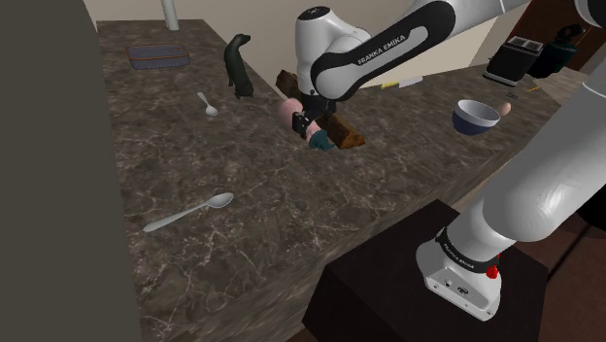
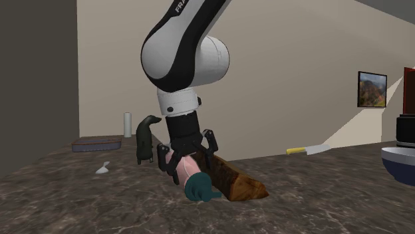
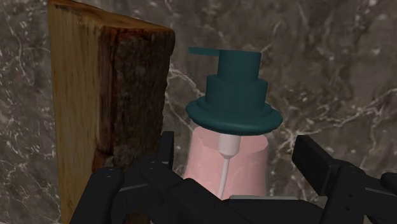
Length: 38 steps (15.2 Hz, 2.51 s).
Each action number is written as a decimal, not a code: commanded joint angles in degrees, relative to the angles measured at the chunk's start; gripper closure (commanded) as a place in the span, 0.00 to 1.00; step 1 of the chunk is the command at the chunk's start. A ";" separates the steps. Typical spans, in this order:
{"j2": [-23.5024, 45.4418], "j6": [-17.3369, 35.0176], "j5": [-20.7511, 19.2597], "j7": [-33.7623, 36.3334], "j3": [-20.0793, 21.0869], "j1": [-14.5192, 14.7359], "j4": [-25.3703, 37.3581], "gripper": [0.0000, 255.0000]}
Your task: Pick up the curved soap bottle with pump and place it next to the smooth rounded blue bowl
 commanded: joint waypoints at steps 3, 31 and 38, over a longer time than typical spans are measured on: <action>0.06 0.08 -0.04 0.03 0.00 0.00 -0.01 0.00; -6.45 -12.02 3.73 -4.50 0.13 0.19 6.32 1.00; -8.10 -17.12 4.61 -5.93 0.10 0.26 9.97 1.00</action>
